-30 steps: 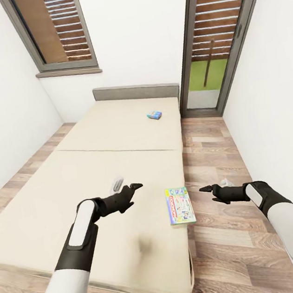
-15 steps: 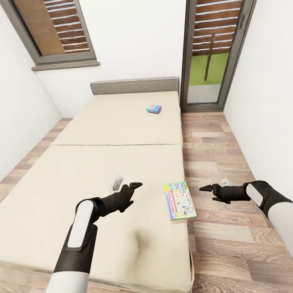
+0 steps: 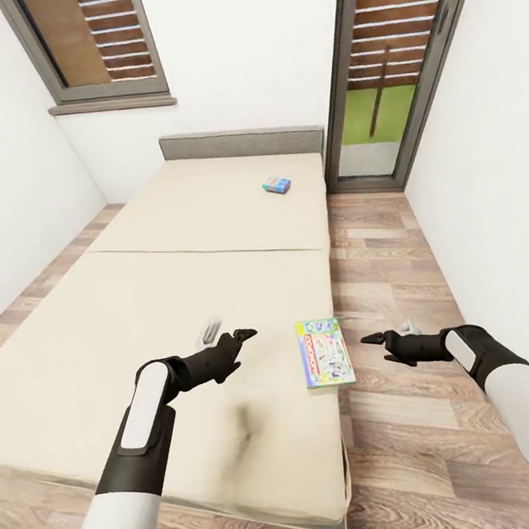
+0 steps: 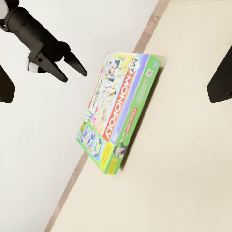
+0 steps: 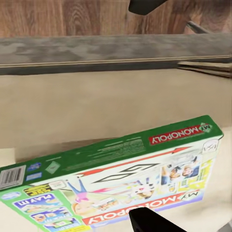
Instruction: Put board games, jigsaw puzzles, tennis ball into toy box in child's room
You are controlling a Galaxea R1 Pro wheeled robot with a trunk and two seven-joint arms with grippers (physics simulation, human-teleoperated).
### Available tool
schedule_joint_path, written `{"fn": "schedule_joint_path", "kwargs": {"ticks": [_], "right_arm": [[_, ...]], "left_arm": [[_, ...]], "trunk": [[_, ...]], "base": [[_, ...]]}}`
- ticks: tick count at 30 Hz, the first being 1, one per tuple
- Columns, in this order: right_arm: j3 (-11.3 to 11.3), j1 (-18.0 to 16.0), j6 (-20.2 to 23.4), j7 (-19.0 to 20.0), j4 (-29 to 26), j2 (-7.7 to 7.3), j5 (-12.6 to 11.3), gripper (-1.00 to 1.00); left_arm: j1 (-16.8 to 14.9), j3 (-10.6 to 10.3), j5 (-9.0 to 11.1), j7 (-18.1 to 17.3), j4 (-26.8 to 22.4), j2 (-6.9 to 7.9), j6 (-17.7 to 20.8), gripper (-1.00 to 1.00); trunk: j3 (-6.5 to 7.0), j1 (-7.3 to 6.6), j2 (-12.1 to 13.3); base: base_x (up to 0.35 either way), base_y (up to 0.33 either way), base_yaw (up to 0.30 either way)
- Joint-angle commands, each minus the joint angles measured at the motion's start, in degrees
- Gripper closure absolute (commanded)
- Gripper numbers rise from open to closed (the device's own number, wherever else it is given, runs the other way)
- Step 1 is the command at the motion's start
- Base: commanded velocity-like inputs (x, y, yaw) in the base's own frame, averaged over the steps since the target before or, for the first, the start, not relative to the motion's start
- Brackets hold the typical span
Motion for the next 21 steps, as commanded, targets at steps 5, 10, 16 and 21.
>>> {"fn": "schedule_joint_path", "kwargs": {"ticks": [5,10,16,21], "right_arm": [[-0.17,-0.46,0.46,-0.07,-0.01,-0.03,-0.46,-1.00],[-0.24,-0.86,0.47,0.01,-0.01,-0.01,-0.49,-1.00],[-0.29,-1.29,0.48,0.71,0.00,0.03,-0.52,-1.00],[-0.34,-1.58,0.45,3.84,0.00,0.06,-0.53,-1.00]], "left_arm": [[0.28,-0.08,0.63,0.72,-1.84,-0.02,0.06,-1.00],[0.96,-1.06,0.56,1.16,-5.03,0.04,0.09,-1.00],[1.21,-2.19,0.71,3.37,-8.28,0.23,0.31,-1.00],[0.75,-2.69,2.08,7.99,-10.20,0.22,0.64,-1.00]], "trunk": [[-1.06,0.66,-1.24],[-1.52,0.66,-1.24],[-2.09,0.66,-1.24],[-3.45,1.76,-3.24]], "base": [[0.000,0.000,0.000],[0.000,0.000,0.000],[0.000,0.000,0.000],[0.000,0.000,0.000]]}}
